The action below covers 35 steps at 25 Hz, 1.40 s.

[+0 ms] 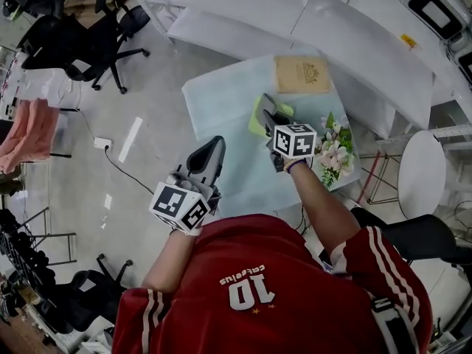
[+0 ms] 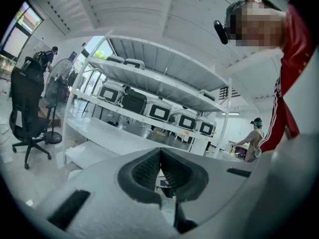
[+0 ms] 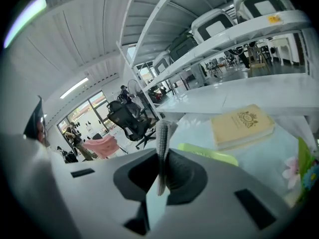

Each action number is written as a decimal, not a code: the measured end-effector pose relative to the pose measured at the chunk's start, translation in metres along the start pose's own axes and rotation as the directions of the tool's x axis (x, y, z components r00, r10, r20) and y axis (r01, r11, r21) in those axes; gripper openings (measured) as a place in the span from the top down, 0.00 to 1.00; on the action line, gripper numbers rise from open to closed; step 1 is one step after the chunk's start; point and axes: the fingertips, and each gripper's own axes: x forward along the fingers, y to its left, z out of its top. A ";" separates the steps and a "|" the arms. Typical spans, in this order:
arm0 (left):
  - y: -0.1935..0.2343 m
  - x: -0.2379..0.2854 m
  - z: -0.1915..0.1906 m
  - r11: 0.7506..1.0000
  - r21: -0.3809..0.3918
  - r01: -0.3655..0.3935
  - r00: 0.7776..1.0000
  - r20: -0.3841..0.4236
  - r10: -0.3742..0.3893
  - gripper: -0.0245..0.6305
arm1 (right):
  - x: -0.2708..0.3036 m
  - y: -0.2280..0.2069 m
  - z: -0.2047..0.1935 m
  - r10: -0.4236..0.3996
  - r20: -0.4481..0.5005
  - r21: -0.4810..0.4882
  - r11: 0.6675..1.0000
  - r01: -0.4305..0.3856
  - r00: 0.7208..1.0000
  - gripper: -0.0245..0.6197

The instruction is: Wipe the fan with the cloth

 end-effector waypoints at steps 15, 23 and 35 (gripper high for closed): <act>0.016 -0.005 -0.020 0.998 -0.027 -0.056 0.996 -0.064 0.054 0.95 | 0.036 -0.022 -0.016 -0.001 -0.043 0.069 0.998 0.004 0.999 0.93; 0.019 -0.010 -0.018 0.998 -0.020 -0.064 0.996 -0.067 0.062 0.95 | 0.042 -0.030 -0.021 -0.019 -0.060 0.111 0.993 0.026 0.998 0.93; 0.016 -0.011 -0.017 0.998 -0.011 -0.060 0.996 -0.070 0.059 0.95 | 0.037 -0.042 -0.026 -0.055 -0.054 0.146 0.987 0.063 0.997 0.93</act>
